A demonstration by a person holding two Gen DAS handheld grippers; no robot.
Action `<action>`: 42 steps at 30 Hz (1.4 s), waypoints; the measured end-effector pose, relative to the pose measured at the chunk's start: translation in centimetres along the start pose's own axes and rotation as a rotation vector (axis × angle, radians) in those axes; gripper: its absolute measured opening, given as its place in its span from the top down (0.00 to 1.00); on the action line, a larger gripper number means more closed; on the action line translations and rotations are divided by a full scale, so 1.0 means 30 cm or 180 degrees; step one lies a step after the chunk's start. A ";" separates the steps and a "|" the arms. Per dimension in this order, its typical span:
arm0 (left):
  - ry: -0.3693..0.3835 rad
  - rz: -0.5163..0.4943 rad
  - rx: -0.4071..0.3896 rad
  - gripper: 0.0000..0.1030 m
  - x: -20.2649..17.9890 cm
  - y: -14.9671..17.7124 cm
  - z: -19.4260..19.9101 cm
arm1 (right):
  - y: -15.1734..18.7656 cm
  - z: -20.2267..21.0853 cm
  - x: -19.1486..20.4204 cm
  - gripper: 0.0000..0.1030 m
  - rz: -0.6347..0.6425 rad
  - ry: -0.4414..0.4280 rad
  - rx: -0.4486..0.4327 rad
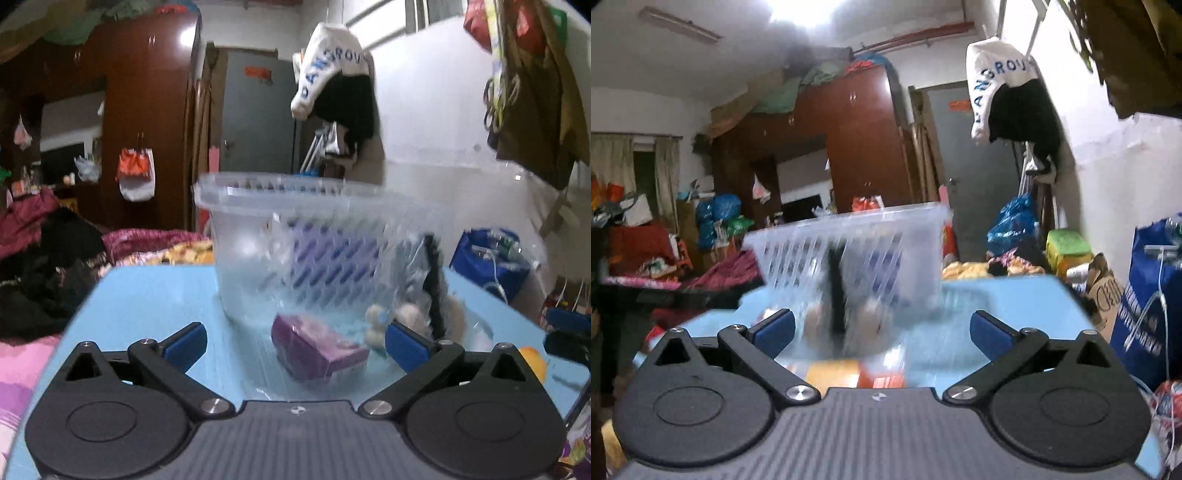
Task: Organize objects
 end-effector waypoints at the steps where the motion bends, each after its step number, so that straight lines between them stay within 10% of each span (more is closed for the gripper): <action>1: -0.0014 0.0022 0.0040 0.00 0.002 0.009 -0.013 | 0.003 -0.005 0.010 0.00 0.0038 -0.0001 -0.0012; 27: -0.0369 -0.0315 0.0545 0.03 -0.151 0.057 -0.144 | 0.153 -0.068 0.039 0.00 0.0214 0.0148 0.0487; 34: -0.0422 -0.0392 0.0648 0.34 -0.162 0.074 -0.150 | 0.145 -0.057 0.056 0.15 0.0270 0.0105 0.0470; 42: -0.0332 -0.0256 0.0486 0.35 -0.144 0.059 -0.123 | 0.126 -0.041 0.040 0.20 0.0194 0.0073 0.0400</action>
Point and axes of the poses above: each gripper's, at about its wrist camera, not at the fingertips, and z roughly against the way its jaws point, x to its left, y to its underside, the point moved 9 cm from there along -z, roughly the way its jaws point, and after that the axes turned 7 degrees about -y, right-handed, at the moved point
